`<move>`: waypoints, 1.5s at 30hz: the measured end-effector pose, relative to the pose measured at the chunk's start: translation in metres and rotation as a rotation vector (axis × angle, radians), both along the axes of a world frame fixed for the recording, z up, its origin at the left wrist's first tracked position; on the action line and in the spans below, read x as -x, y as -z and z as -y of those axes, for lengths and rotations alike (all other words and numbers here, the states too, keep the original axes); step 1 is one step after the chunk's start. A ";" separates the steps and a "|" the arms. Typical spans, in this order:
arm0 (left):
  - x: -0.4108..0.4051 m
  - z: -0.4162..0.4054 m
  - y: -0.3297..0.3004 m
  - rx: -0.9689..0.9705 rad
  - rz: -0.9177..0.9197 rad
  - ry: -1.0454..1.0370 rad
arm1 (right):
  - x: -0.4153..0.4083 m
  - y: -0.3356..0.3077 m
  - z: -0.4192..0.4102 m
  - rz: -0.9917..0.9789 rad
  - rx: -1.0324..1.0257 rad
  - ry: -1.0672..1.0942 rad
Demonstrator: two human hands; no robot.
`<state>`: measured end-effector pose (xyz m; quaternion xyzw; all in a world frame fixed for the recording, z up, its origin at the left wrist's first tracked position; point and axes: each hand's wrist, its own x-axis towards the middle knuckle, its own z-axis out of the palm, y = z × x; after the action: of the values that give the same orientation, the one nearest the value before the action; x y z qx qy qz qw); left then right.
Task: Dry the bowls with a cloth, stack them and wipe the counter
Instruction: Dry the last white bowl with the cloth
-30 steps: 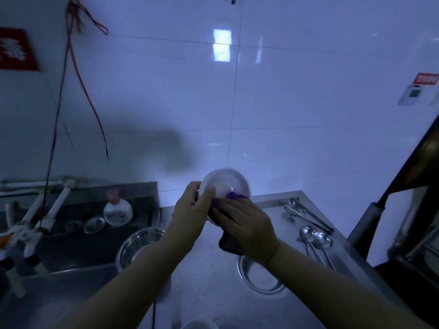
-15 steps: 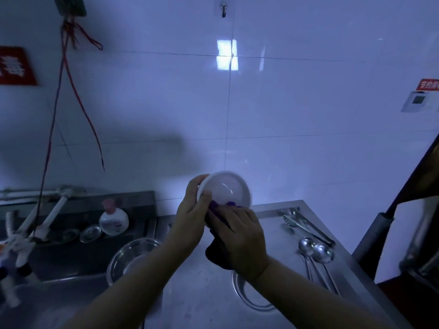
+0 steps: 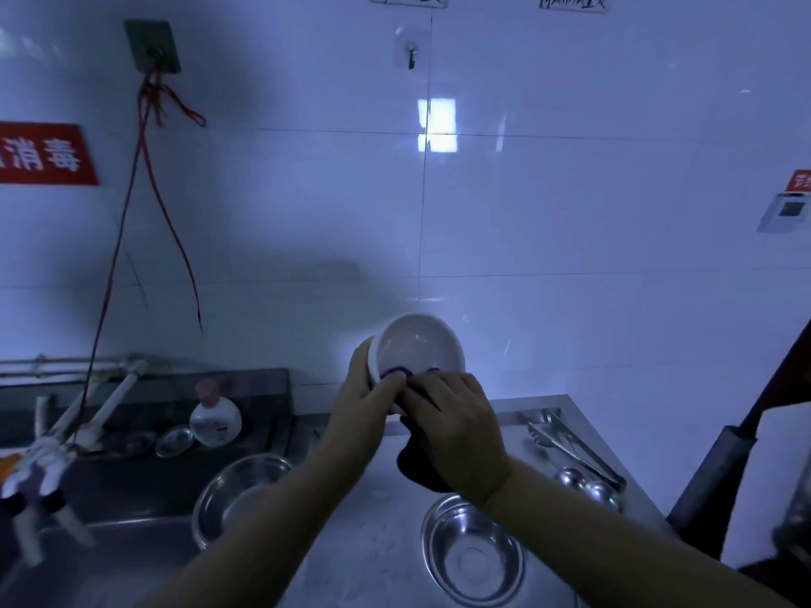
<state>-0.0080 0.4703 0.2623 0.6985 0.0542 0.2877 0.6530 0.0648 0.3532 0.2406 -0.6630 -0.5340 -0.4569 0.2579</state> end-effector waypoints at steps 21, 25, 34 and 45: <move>0.013 0.019 -0.009 0.024 0.071 -0.131 | 0.010 -0.003 0.002 0.051 -0.032 -0.040; 0.013 0.012 -0.013 -0.133 0.082 -0.113 | 0.022 0.009 0.005 0.018 -0.026 -0.051; 0.014 -0.011 -0.033 -0.372 -0.173 0.209 | -0.031 -0.003 0.037 0.501 0.276 -0.239; 0.011 0.020 -0.005 -0.026 0.126 -0.151 | 0.028 0.004 0.000 -0.083 -0.019 -0.003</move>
<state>-0.0189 0.4506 0.2675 0.6815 0.0620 0.3801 0.6224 0.0369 0.3530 0.2365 -0.6781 -0.5194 -0.4339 0.2867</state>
